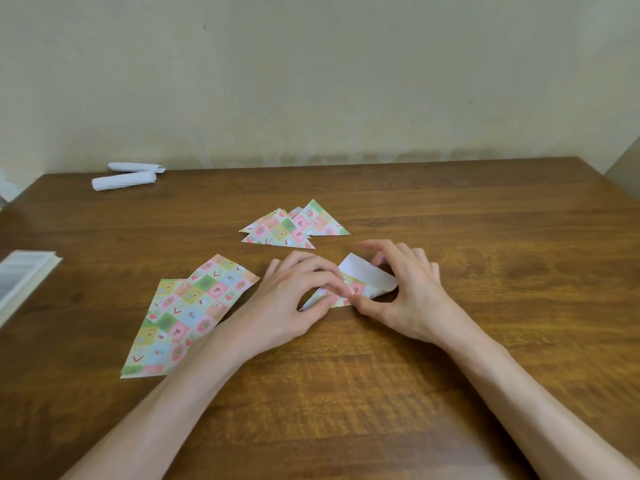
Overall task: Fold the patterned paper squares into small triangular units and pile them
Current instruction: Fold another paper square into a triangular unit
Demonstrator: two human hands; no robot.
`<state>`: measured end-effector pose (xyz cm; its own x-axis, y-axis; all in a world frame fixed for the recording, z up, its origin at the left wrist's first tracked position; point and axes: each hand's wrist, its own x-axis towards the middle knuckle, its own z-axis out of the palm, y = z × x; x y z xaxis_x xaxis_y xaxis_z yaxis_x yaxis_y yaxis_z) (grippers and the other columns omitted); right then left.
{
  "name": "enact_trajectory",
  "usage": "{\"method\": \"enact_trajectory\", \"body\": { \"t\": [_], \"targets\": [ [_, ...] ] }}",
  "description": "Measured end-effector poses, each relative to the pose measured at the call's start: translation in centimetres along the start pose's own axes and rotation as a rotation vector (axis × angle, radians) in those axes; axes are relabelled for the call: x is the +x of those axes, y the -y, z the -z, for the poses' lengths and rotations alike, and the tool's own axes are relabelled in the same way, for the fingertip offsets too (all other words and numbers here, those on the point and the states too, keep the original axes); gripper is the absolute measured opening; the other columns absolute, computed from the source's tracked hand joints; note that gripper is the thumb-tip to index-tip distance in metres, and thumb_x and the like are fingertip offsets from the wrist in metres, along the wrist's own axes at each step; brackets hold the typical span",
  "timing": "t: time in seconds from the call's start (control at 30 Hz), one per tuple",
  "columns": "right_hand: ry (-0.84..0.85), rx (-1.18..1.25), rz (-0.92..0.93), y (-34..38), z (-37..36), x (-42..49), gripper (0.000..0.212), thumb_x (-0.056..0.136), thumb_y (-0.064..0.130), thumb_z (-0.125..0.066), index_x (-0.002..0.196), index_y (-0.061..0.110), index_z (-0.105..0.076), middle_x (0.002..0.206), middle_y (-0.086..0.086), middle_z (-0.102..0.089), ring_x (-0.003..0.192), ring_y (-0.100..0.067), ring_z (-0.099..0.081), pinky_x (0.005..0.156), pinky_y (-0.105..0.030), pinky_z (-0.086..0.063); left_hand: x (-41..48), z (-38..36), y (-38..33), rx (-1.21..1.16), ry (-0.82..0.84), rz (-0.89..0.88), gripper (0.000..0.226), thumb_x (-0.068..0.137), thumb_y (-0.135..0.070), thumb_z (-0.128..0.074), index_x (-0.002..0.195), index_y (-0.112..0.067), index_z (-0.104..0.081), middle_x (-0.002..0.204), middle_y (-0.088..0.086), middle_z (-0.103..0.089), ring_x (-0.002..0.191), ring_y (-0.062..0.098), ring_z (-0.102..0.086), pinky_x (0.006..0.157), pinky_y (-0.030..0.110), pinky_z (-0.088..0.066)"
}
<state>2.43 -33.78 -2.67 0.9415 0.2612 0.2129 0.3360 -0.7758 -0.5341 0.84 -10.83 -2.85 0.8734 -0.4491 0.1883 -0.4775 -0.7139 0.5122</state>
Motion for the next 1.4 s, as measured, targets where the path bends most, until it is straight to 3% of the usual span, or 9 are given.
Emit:
{"method": "enact_trajectory", "body": {
  "t": [0.2,0.33,0.47,0.6,0.7,0.97,1.23,1.4],
  "targets": [
    [-0.06,-0.015,0.027,0.5,-1.1,0.3,0.059,0.08,0.062,-0.071,0.133,0.046,-0.05,0.109,0.022,-0.046,0.11,-0.008,-0.039,0.095,-0.032,-0.024,-0.2,0.6,1.0,0.025,-0.043,0.062,0.014,0.1,-0.043,-0.062,0.108,-0.047,-0.072,0.122,-0.029,-0.056,0.13,0.0,-0.04,0.101,0.034,-0.033],
    [-0.029,0.0,-0.004,0.2,-0.9,0.5,0.061,0.075,0.07,-0.055,0.131,0.045,-0.051,0.111,0.024,-0.049,0.112,-0.006,-0.039,0.097,-0.033,-0.027,-0.1,0.5,1.1,0.021,-0.042,0.078,0.012,0.099,-0.043,-0.063,0.106,-0.047,-0.072,0.121,-0.029,-0.055,0.129,-0.002,-0.039,0.098,0.03,-0.03],
    [-0.005,-0.025,0.01,0.2,-1.0,0.5,0.052,0.084,0.057,-0.068,0.132,0.044,-0.05,0.113,0.022,-0.046,0.113,-0.007,-0.036,0.096,-0.031,-0.023,0.0,0.5,1.0,-0.019,-0.041,0.104,0.011,0.099,-0.041,-0.065,0.104,-0.047,-0.072,0.122,-0.029,-0.056,0.13,-0.002,-0.039,0.1,0.031,-0.03],
    [0.016,-0.012,0.008,0.1,-0.7,0.4,0.057,0.081,0.064,-0.062,0.133,0.044,-0.049,0.115,0.023,-0.048,0.113,-0.006,-0.037,0.095,-0.031,-0.025,0.0,0.6,1.0,-0.029,-0.03,0.121,0.01,0.098,-0.042,-0.066,0.104,-0.047,-0.072,0.121,-0.029,-0.055,0.13,-0.003,-0.038,0.1,0.031,-0.03],
    [0.035,0.034,-0.004,0.0,-0.3,0.5,0.054,0.08,0.052,-0.063,0.131,0.043,-0.05,0.114,0.023,-0.049,0.116,-0.007,-0.04,0.1,-0.034,-0.029,0.0,0.6,1.1,-0.035,-0.029,0.115,0.01,0.098,-0.042,-0.066,0.104,-0.047,-0.073,0.122,-0.029,-0.056,0.131,-0.002,-0.039,0.1,0.033,-0.031],
    [0.139,0.103,-0.032,-0.6,0.8,0.7,0.059,0.089,0.025,-0.072,0.139,0.042,-0.047,0.122,0.019,-0.051,0.125,-0.008,-0.04,0.102,-0.031,-0.022,-0.1,0.8,1.0,-0.051,-0.004,0.127,0.011,0.099,-0.044,-0.064,0.105,-0.048,-0.072,0.122,-0.03,-0.055,0.132,-0.001,-0.039,0.104,0.036,-0.032],
    [0.215,0.167,-0.025,-1.2,1.8,1.0,0.063,0.091,0.015,-0.07,0.131,0.055,-0.042,0.123,0.024,-0.054,0.124,-0.004,-0.042,0.112,-0.038,-0.027,-0.1,0.9,1.0,-0.058,0.002,0.113,0.012,0.099,-0.045,-0.064,0.106,-0.048,-0.073,0.123,-0.029,-0.055,0.131,-0.002,-0.038,0.105,0.039,-0.032],
    [0.24,0.183,-0.016,-1.4,1.8,1.1,0.062,0.092,0.014,-0.071,0.135,0.051,-0.045,0.124,0.025,-0.054,0.125,-0.005,-0.043,0.116,-0.043,-0.029,-0.5,2.2,1.7,-0.04,0.088,0.071,0.019,0.099,-0.039,-0.065,0.114,-0.049,-0.072,0.13,-0.034,-0.056,0.136,-0.002,-0.036,0.104,0.033,-0.029]
  ]
}}
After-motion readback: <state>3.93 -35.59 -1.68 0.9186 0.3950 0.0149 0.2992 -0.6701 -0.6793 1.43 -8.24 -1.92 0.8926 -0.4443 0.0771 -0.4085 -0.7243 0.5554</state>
